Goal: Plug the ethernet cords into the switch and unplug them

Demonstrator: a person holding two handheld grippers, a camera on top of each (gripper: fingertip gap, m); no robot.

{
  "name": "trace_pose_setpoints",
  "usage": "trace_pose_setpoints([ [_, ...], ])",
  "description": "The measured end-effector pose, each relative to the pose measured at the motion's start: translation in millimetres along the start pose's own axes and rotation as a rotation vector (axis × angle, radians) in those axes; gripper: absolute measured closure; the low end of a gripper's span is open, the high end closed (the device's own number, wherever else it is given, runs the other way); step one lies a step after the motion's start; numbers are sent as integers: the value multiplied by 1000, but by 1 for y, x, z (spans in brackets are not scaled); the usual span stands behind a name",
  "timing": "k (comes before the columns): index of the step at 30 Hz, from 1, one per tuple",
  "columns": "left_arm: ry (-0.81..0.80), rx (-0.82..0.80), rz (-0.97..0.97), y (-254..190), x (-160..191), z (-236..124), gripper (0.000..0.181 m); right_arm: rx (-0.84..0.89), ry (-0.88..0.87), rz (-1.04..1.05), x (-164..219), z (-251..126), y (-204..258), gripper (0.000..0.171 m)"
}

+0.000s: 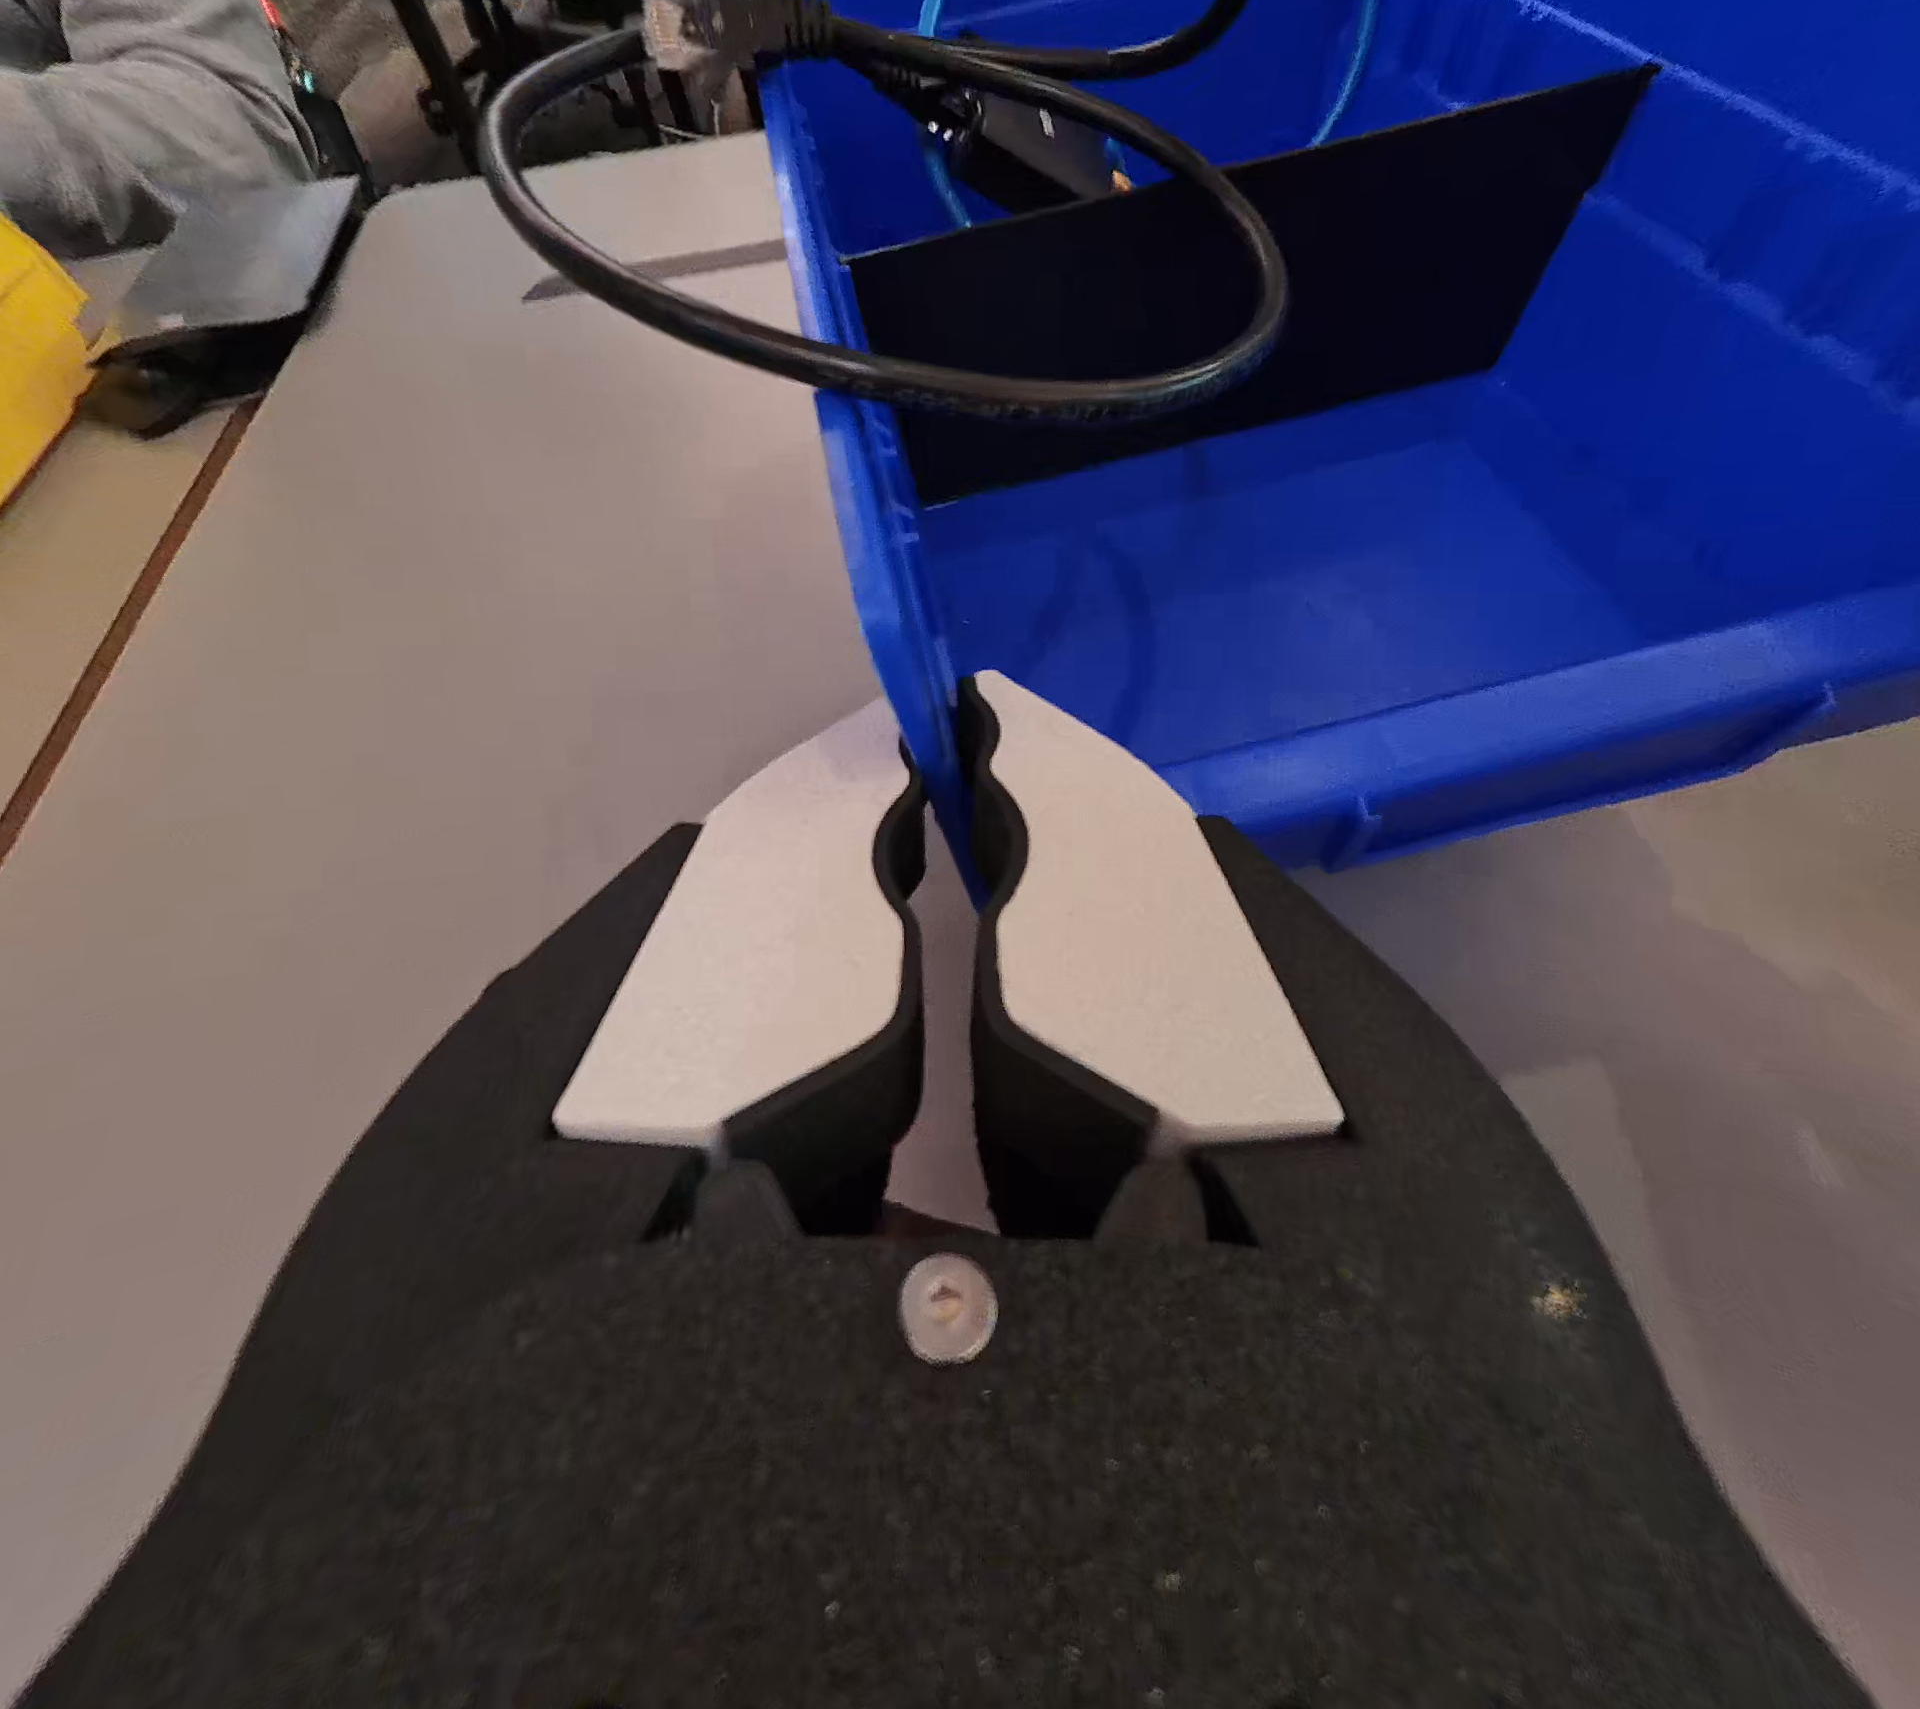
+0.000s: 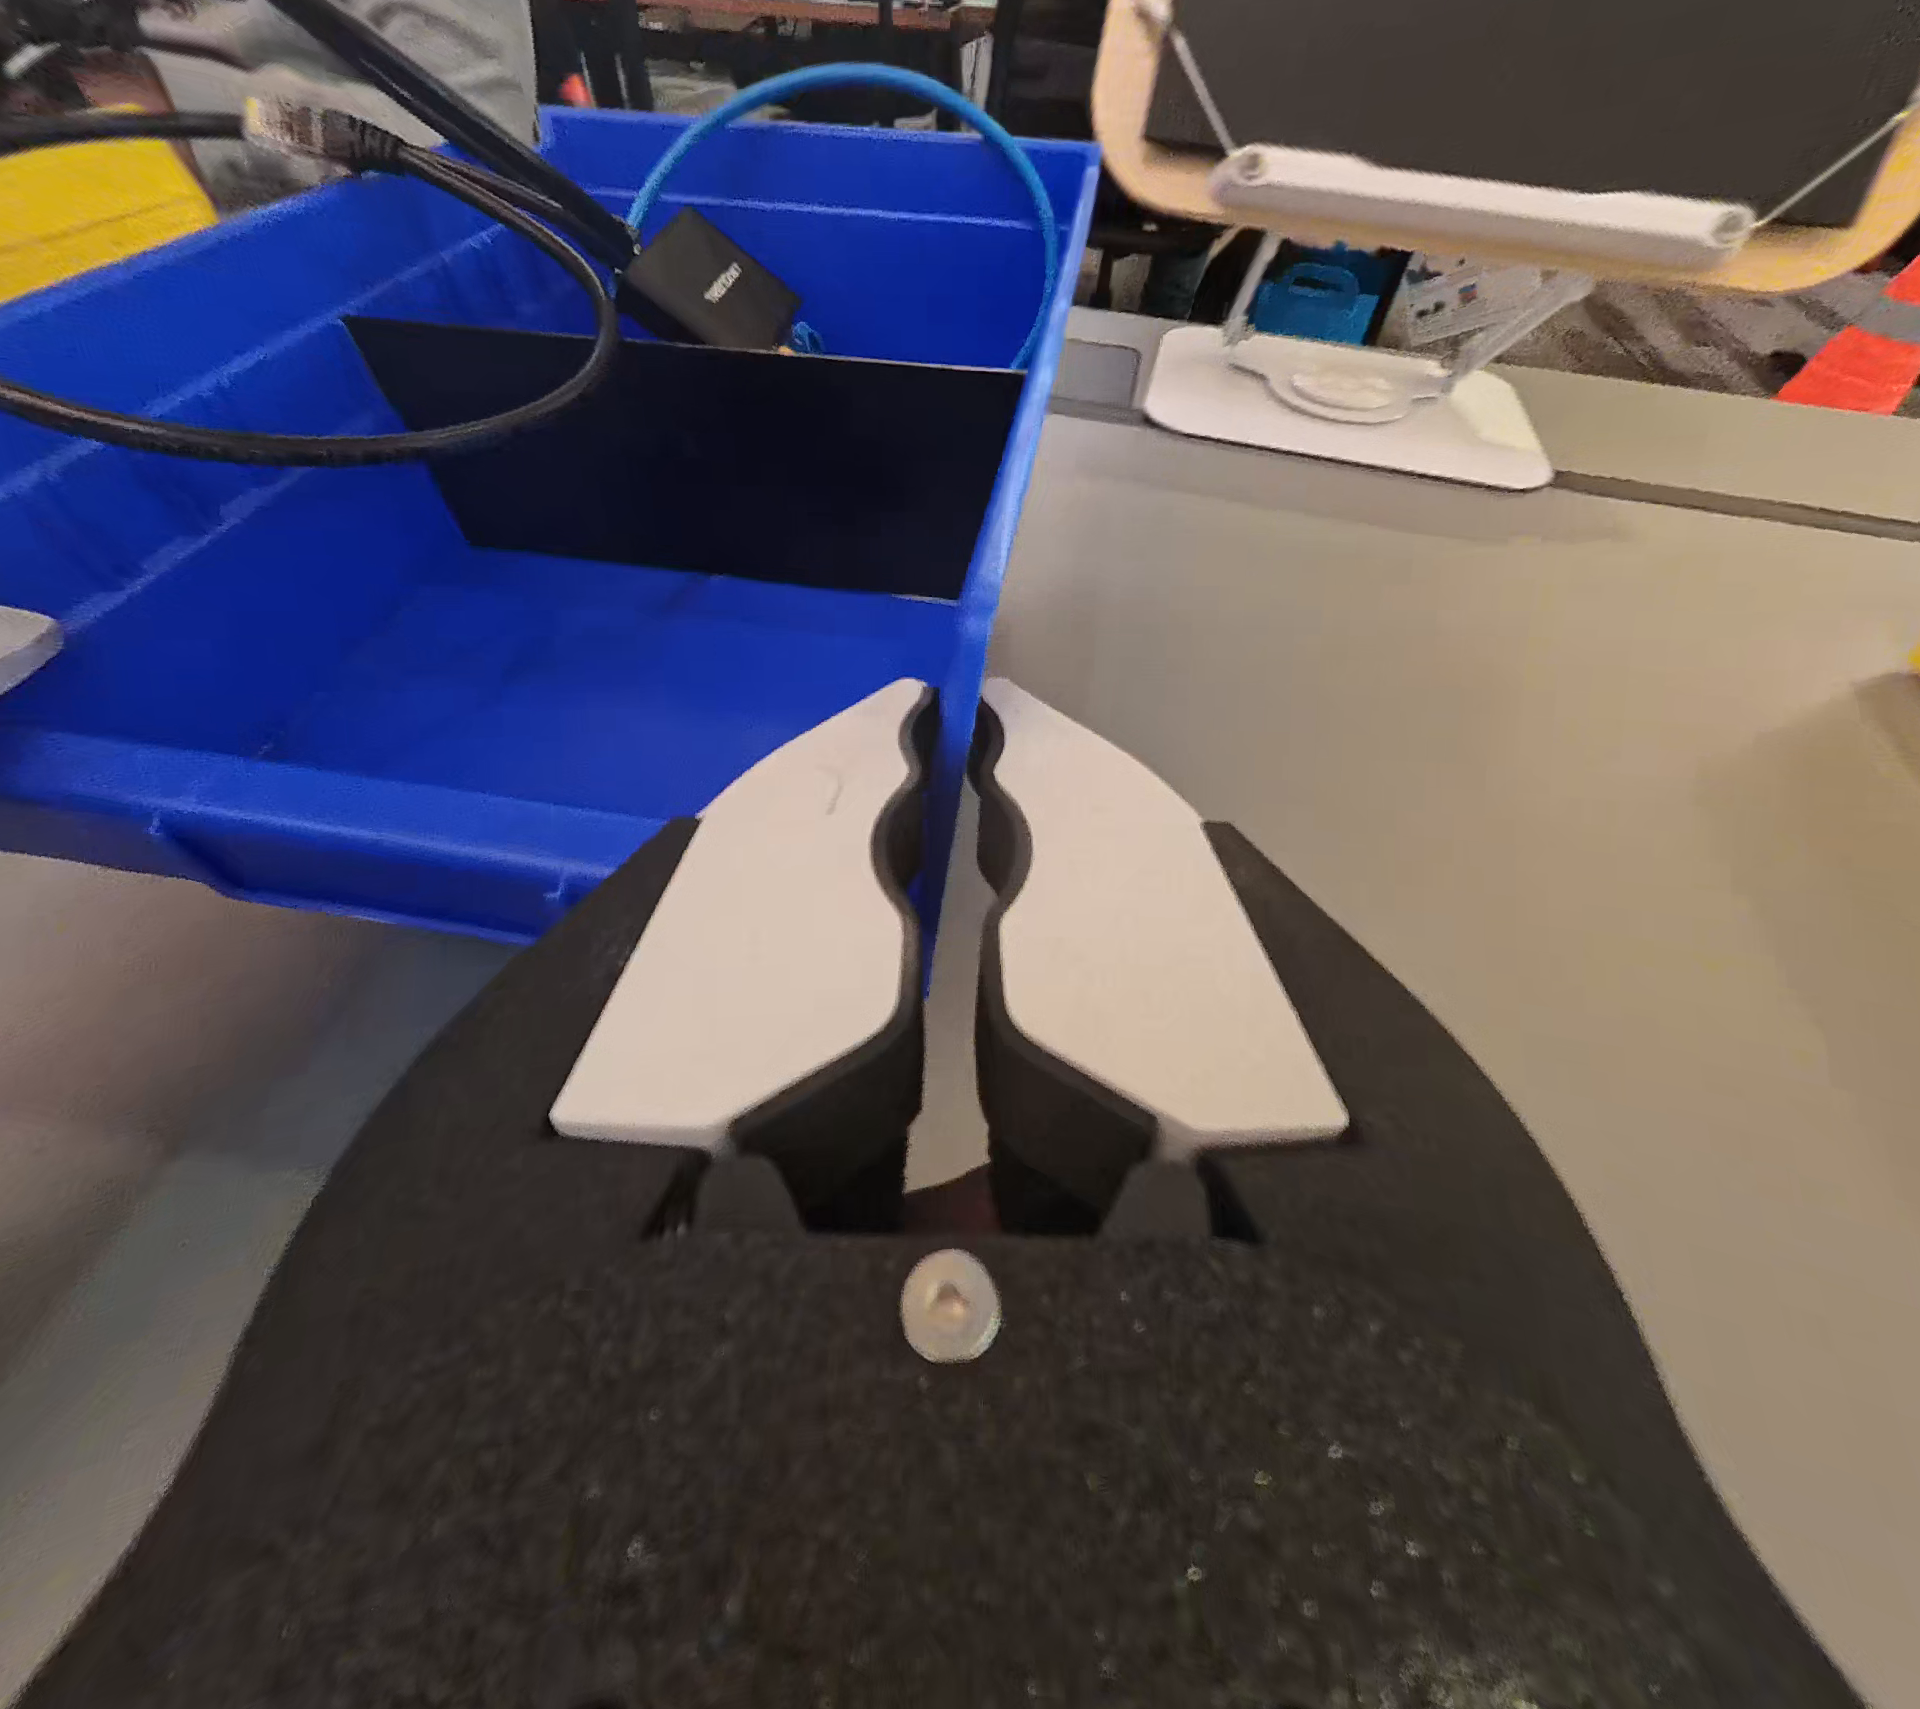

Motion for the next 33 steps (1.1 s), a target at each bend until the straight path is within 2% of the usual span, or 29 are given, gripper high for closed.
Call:
trace_pose_setpoints([
  [7, 68, -49, -70, 47, 29, 8, 179, -40, 68, -18, 20, 23, 51, 166],
  [10, 82, -56, -182, 64, 39, 14, 179, -123, 123, -45, 29, 26, 65, 163],
  [12, 54, -12, -240, 70, 42, 13, 178, -174, 139, -46, 28, 24, 67, 161],
  [16, 63, -46, -168, 67, 38, -1, 178, -351, 230, -110, 27, 11, 51, 151],
  [19, 3, -96, -226, 71, 24, -32, 159, -513, 270, -126, 27, -24, 17, 137],
  [21, -26, -54, -306, 68, 19, -55, 147, -604, 267, -154, 30, -51, -18, 131],
  [23, -77, -21, -343, 53, 19, -74, 147, -658, 250, -171, 40, -78, -62, 129],
  [26, -103, 112, -314, -2, 26, -83, 146, -570, 182, -103, 64, -104, -137, 128],
  [28, -62, 291, -325, -57, 38, -80, 146, -420, 165, 19, 87, -118, -191, 129],
  [29, -27, 417, -363, -86, 43, -80, 145, -398, 158, 78, 96, -128, -215, 129],
  [31, 23, 607, -377, -133, 46, -83, 144, -372, 121, 180, 97, -144, -255, 127],
  [33, 1, 652, -258, -162, 42, -87, 144, -299, 49, 232, 97, -154, -290, 126],
])
Point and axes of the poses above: each gripper's, where its closed fingertips meet, z out along the fingers, x out of its underside, y = z × x across the jaws, the point moved 9 cm from there along -z, back along the fingers, and after that the axes turned 7 degrees about y, right-handed, at the moved point
